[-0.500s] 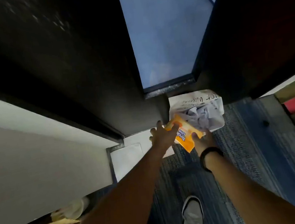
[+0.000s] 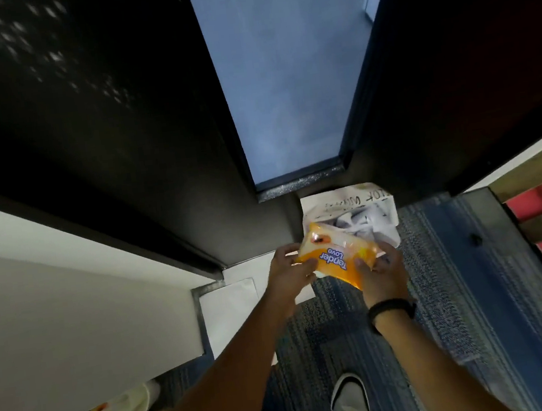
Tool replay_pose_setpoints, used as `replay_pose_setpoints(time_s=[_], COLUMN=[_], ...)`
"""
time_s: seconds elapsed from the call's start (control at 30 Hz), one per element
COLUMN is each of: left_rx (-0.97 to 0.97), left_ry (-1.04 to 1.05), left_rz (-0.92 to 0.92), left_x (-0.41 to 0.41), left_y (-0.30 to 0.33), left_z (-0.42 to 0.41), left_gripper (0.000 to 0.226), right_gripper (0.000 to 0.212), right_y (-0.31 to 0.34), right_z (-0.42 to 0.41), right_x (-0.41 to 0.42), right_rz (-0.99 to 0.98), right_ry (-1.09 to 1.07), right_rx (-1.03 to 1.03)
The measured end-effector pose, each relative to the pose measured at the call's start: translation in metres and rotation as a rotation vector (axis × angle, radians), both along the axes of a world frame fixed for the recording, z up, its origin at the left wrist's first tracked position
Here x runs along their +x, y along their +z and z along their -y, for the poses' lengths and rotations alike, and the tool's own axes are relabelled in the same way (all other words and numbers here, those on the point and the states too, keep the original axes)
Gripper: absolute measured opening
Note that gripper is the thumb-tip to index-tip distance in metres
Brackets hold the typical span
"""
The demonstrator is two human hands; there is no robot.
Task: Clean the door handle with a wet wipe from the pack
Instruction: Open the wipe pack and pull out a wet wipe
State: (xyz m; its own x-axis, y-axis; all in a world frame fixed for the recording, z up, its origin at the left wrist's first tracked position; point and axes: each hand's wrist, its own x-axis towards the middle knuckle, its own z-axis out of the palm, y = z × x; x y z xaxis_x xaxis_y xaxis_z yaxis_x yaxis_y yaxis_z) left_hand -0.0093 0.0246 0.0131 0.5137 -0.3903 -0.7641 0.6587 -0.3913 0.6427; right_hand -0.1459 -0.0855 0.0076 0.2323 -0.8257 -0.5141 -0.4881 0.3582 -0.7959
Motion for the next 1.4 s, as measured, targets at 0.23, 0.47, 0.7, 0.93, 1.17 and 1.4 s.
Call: replay_pose_setpoints(time_s=[0.23,0.47,0.7,0.93,1.17,1.4], left_rx=[-0.25,-0.229,-0.323,-0.307,-0.328,-0.389], left_ry=[-0.2,-0.067,0.151,0.235,0.279,0.33], left_rz=[-0.132,0.076,0.119,0.141,0.187,0.129], left_x=[0.0,-0.03,-0.072,-0.085,-0.068,-0.048], left_y=[0.201,0.399,0.5,0.517,0.532,0.537], left_z=[-0.052,-0.096,-0.131,-0.155,-0.187,-0.201], left_gripper=[0.041,0.053,0.044,0.042,0.054,0.047], right_gripper=[0.025,0.02,0.009,0.036,0.032,0.018], right_y=[0.19,0.381,0.482,0.502,0.519,0.526], right_z=[-0.015,-0.053,-0.08,-0.116,-0.153,-0.168], right_x=[-0.018,-0.02,-0.031,-0.016,0.004,0.026], right_rz=[0.215,0.342,0.322,0.091,0.258,0.314], right_ry=[0.171,0.205,0.377,0.627,0.642,0.633], right_rx=[-0.092,-0.201,-0.501,-0.949,-0.997,-1.076])
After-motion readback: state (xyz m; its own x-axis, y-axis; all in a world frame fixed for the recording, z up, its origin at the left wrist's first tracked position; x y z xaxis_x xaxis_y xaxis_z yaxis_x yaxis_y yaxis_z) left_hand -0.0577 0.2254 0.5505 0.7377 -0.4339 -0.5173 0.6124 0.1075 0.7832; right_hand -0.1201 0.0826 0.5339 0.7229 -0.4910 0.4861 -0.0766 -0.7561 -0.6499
